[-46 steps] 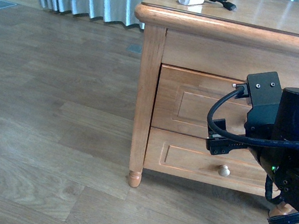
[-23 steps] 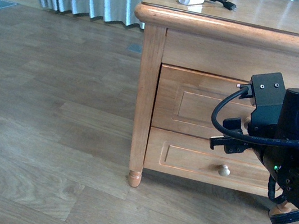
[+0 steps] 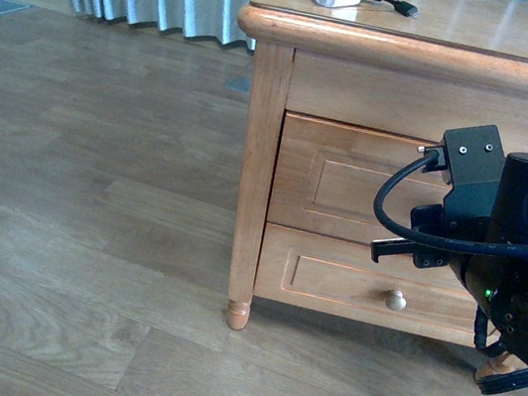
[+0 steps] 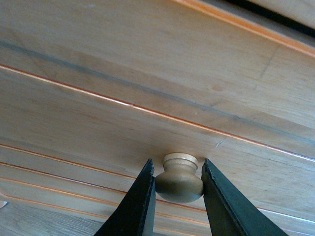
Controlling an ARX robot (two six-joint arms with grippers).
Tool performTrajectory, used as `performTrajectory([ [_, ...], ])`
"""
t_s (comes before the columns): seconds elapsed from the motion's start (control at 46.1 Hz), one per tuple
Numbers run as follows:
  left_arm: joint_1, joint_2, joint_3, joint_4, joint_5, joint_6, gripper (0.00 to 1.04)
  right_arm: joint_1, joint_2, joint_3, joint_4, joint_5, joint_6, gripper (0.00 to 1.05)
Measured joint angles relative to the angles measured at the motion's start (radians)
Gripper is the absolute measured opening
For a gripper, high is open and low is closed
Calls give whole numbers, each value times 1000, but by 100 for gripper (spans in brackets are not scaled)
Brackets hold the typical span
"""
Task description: Put charger into drawer
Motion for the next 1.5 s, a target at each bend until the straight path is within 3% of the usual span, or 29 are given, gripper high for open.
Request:
performTrajectory([
  [0.434,0,0,0,0,0,0,99,-11,-50,-58,-48,-61,-2,23],
  [0.824,0,0,0,0,0,0,99,-21,-380,-484,-81,-188,7,22],
  [1.127,0,0,0,0,0,0,99,-21,-578,-682,-118,-236,-2,22],
  [1.301,0,0,0,0,0,0,99,-55,-799,-747,-209,-184,13,56],
  [1.496,0,0,0,0,0,0,99,-137,-1234,-798,-519,-235,2,93],
])
